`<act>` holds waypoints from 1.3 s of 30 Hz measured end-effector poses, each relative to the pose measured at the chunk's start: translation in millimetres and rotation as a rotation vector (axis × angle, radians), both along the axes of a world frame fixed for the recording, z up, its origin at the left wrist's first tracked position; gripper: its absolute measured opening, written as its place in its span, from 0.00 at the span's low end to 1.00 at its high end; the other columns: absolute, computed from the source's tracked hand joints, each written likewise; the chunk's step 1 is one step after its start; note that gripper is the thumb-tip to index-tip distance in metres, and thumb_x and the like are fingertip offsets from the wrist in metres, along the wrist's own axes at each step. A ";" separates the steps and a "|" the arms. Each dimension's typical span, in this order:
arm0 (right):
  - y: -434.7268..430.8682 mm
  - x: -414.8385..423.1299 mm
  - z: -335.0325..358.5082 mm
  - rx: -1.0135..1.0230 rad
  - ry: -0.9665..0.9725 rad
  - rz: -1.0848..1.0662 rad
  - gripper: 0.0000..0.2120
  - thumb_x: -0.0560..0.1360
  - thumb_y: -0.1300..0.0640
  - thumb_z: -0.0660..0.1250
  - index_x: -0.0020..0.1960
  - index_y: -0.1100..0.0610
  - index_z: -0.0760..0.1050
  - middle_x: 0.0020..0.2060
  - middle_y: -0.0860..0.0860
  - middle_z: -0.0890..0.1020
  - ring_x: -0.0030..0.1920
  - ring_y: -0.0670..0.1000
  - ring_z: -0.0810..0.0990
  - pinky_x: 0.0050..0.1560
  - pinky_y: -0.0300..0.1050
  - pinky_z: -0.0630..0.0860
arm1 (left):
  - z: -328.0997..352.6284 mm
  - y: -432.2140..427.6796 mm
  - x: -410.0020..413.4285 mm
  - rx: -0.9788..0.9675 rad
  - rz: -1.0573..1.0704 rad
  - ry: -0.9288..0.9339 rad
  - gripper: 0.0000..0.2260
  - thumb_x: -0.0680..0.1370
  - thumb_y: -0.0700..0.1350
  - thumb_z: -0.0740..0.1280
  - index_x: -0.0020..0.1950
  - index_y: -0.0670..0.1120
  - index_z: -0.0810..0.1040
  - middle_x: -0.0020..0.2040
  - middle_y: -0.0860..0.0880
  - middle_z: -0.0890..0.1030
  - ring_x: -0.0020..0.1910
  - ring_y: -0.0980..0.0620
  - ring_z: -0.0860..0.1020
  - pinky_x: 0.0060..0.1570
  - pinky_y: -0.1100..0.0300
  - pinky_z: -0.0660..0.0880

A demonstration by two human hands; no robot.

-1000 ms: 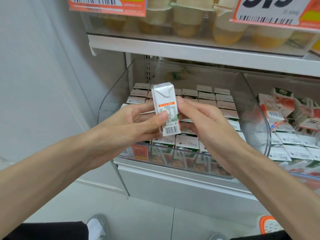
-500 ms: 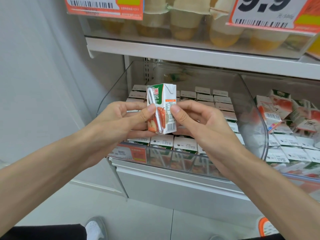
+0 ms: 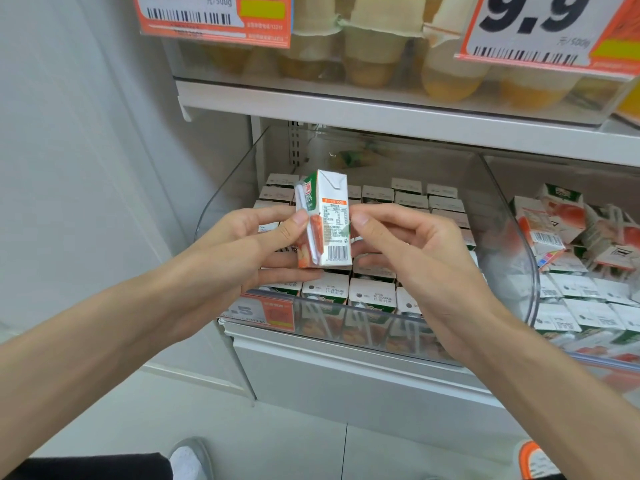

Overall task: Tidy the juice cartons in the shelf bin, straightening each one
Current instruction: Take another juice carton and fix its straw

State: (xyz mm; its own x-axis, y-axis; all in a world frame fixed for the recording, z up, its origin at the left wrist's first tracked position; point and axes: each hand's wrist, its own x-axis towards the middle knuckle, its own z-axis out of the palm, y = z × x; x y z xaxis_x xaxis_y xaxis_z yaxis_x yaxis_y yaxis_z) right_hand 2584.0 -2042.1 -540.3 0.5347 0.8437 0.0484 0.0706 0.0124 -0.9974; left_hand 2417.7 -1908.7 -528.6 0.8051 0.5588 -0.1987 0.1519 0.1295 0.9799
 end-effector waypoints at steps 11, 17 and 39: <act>-0.2 5.1 4.3 -0.128 -0.002 -0.005 0.12 0.77 0.49 0.76 0.60 0.49 0.85 0.50 0.46 0.90 0.52 0.46 0.88 0.64 0.51 0.82 | 0.0 2.4 -2.9 0.056 0.119 0.026 0.16 0.79 0.50 0.72 0.66 0.49 0.82 0.54 0.46 0.89 0.55 0.47 0.88 0.54 0.58 0.84; -1.2 2.7 4.9 -0.124 -0.011 0.014 0.13 0.80 0.50 0.73 0.64 0.43 0.81 0.49 0.47 0.90 0.54 0.48 0.88 0.66 0.52 0.80 | 0.8 2.3 -3.0 0.047 0.121 0.015 0.15 0.80 0.48 0.71 0.67 0.50 0.81 0.54 0.46 0.89 0.55 0.48 0.88 0.50 0.59 0.85; 4.8 -1.7 5.4 -0.115 0.145 0.070 0.13 0.85 0.50 0.63 0.59 0.54 0.85 0.46 0.59 0.88 0.43 0.53 0.87 0.50 0.49 0.80 | 5.3 -2.3 2.4 -0.178 0.073 0.006 0.19 0.80 0.56 0.67 0.64 0.47 0.85 0.56 0.44 0.88 0.54 0.44 0.88 0.49 0.55 0.86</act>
